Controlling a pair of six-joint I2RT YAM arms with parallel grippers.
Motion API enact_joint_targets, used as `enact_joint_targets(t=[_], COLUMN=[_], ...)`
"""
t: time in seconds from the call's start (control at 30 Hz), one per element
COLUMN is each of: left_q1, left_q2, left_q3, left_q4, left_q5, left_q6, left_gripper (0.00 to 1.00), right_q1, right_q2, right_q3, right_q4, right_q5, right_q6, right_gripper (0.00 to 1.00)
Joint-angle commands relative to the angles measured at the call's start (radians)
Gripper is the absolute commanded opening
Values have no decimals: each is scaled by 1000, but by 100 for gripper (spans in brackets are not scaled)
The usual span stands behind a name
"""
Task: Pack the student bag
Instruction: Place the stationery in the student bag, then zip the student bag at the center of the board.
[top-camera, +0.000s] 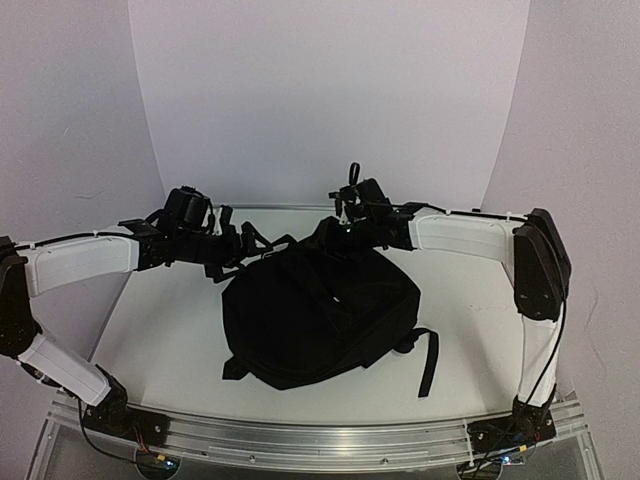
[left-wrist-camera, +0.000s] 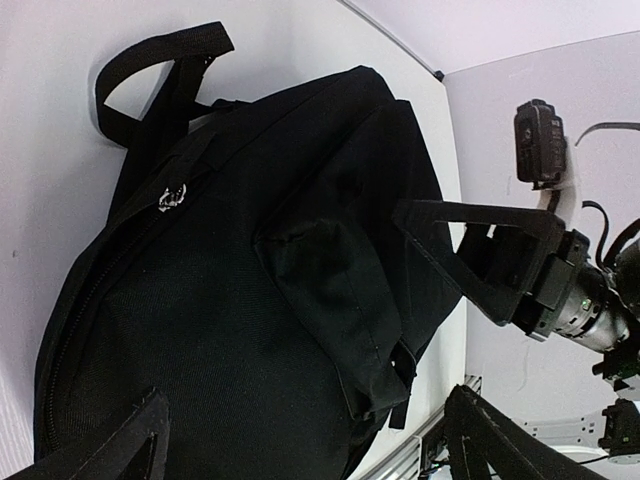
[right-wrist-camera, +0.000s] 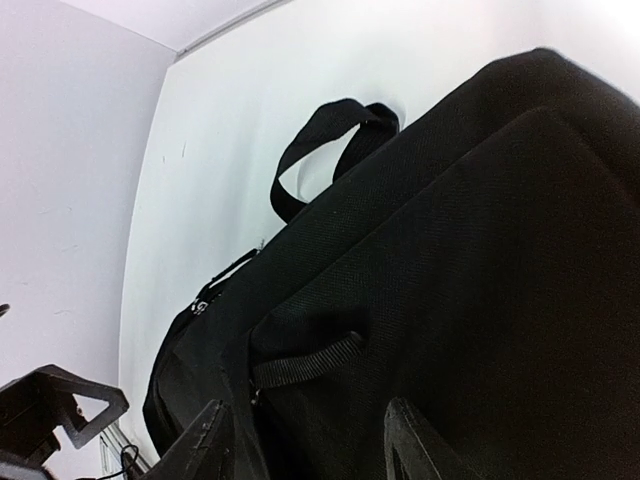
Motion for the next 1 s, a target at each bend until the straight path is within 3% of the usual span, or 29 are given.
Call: enact_joint_targets(t=[0.0, 0.5, 0.67, 0.8, 0.97], left_q1=[5, 5, 5, 5, 5], left_q2=[-7, 1, 9, 20, 70], left_q3=[-11, -42, -45, -46, -53], left_q4=[68, 107, 113, 122, 174], left_q5=[34, 57, 62, 67, 74], left_q6=[-20, -44, -45, -40, -43], left_gripper=[95, 95, 95, 95, 95], right_q1=[7, 6, 6, 6, 6], right_q2=[38, 146, 164, 146, 84], right_q3=[47, 68, 62, 40, 4], right_q4=[55, 105, 150, 181, 208], right_q5=[6, 9, -4, -3, 8], right_q6=[20, 91, 135, 156, 162], right_gripper=[52, 51, 33, 12, 0])
